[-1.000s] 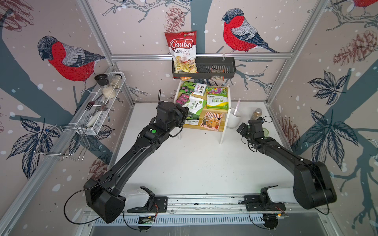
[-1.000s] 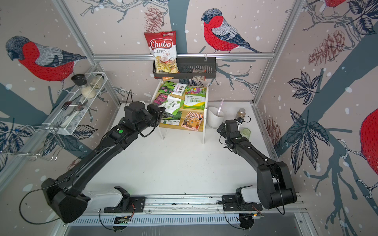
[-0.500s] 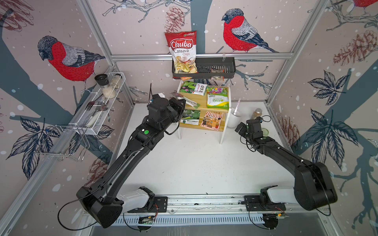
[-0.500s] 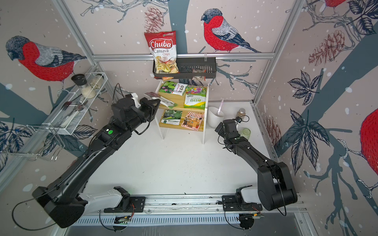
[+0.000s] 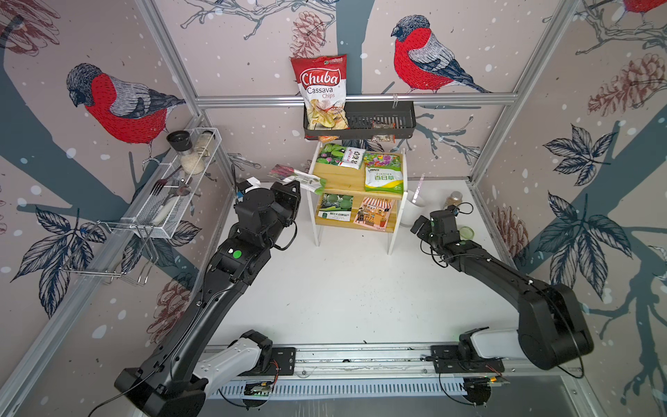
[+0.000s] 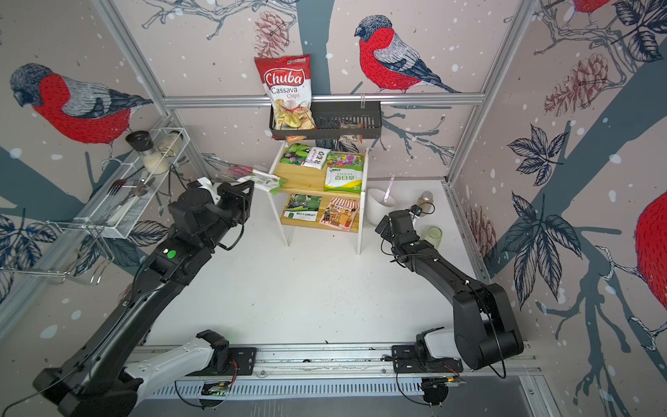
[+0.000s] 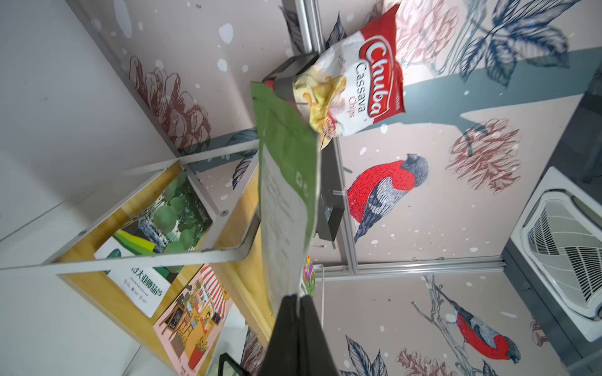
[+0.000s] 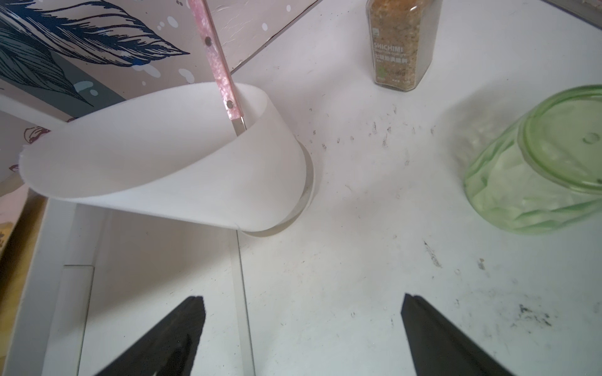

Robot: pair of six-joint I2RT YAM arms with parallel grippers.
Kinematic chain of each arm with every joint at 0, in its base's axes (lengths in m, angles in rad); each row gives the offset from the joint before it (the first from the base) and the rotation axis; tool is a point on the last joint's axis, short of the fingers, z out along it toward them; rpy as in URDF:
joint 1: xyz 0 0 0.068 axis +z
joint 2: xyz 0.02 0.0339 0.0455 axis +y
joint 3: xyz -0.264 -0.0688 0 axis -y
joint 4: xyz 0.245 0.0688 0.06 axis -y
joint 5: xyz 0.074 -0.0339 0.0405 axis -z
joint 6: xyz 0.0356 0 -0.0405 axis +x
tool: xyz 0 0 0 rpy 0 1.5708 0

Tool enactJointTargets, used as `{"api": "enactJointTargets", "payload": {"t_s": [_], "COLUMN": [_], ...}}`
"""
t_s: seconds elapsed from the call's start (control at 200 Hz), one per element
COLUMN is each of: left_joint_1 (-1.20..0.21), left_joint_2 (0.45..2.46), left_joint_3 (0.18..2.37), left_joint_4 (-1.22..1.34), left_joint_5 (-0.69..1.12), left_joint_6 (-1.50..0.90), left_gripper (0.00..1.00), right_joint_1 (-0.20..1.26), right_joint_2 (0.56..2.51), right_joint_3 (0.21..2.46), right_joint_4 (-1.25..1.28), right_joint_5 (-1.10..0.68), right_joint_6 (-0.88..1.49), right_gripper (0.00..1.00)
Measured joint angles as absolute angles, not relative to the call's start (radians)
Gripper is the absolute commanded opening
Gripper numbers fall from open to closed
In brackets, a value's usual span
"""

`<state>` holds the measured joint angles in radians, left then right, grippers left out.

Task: Take the seed bag off the shelf
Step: Pick up the seed packet from the shelf, then place the seed packet at the center of the board.

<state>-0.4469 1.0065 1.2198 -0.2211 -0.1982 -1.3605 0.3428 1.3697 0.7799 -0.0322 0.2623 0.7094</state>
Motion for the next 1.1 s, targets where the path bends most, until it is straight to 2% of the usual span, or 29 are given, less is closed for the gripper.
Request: {"api": "enactJointTargets", "payload": {"t_s": [0.22, 0.545, 0.91, 1.101], "left_joint_1": [-0.371, -0.363, -0.372, -0.473], "left_joint_2": [0.863, 0.708, 0.719, 0.793], "left_joint_3": [1.130, 0.862, 0.464, 0.377], "left_joint_4": [-0.234, -0.310, -0.341, -0.344], "left_joint_5": [-0.259, -0.308, -0.305, -0.287], "left_joint_6": [-1.357, -1.466, -1.711, -1.857], "left_gripper": [0.00, 0.00, 0.00, 0.00], "right_joint_1": [0.359, 0.386, 0.412, 0.440], "right_joint_2": [1.375, 1.419, 1.422, 1.402], "right_joint_3": [0.776, 0.781, 0.769, 0.755], "right_joint_4": [-0.034, -0.034, -0.050, -0.097], "right_joint_5": [0.263, 0.263, 0.262, 0.263], "right_joint_6": [0.709, 0.709, 0.709, 0.714], "right_gripper": [1.00, 1.00, 1.00, 1.00]}}
